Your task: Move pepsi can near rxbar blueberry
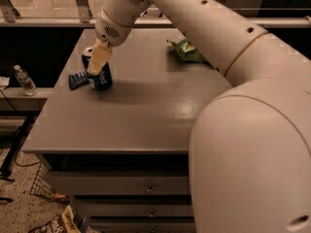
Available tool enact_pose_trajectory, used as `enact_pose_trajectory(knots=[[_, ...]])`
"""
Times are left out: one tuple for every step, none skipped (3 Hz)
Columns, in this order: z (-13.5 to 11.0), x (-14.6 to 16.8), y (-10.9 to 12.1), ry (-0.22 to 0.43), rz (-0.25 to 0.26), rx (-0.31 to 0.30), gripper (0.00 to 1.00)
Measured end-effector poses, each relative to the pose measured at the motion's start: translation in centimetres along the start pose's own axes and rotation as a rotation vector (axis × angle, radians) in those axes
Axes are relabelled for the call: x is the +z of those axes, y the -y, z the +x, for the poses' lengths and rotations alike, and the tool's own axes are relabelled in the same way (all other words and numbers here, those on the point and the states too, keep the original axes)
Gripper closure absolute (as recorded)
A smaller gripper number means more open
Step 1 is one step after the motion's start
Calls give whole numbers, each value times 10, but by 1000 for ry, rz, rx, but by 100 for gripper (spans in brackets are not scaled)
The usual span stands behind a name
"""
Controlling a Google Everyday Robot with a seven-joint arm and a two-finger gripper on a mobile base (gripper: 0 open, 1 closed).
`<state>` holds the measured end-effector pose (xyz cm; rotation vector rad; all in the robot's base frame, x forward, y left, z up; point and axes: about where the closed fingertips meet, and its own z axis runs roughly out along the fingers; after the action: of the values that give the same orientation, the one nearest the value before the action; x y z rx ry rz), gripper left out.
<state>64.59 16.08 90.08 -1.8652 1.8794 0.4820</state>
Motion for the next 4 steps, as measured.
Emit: enact_pose_trajectory(knots=[[0,3,0,-1,-4,-1,15],[-1,5,-1,-2,-7,-2,0],[3,2,0,-6,3,2,0],[47,-42,4,-34,106,65,0]])
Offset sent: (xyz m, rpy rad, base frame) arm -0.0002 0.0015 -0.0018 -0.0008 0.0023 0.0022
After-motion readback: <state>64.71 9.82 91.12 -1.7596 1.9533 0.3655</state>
